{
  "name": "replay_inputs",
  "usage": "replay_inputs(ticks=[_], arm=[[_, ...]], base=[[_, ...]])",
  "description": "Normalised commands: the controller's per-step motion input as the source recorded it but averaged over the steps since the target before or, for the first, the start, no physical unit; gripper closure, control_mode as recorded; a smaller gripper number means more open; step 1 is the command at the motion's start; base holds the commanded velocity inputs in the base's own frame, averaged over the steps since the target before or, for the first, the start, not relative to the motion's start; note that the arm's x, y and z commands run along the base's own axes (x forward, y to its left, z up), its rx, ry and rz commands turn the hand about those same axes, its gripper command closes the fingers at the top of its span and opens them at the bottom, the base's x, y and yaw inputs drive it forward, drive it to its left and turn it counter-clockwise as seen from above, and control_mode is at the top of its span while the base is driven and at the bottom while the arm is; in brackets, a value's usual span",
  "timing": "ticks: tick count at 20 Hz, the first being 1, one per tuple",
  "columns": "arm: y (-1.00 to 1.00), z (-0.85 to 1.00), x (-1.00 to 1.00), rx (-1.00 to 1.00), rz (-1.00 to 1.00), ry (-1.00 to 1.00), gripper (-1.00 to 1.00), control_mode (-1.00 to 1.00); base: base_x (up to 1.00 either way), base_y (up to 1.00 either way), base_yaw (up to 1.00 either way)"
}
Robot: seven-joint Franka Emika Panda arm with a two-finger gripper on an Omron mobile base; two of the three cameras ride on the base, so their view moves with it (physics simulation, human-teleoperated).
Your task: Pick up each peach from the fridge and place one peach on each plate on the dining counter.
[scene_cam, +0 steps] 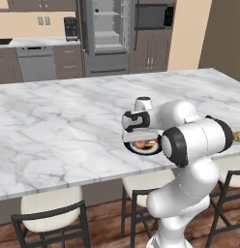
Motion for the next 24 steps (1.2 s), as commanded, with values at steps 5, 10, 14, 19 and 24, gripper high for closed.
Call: replay_inputs(ticks=[5,10,14,19,24], arm=[[0.00,-0.35,0.30,0.00,-0.04,0.09,1.00,-1.00],[0.00,-0.31,0.24,0.00,-0.05,0.04,1.00,-1.00],[0.00,-0.12,0.06,0.00,-0.04,0.01,1.00,-1.00],[0.00,-0.03,-0.01,0.00,0.00,0.00,1.00,-1.00],[0.00,0.00,0.00,0.00,0.00,0.00,-1.00,-1.00]], base=[[0.00,0.00,0.00],[0.00,0.00,0.00],[0.00,0.00,0.00],[0.00,0.00,0.00],[0.00,0.00,0.00]])
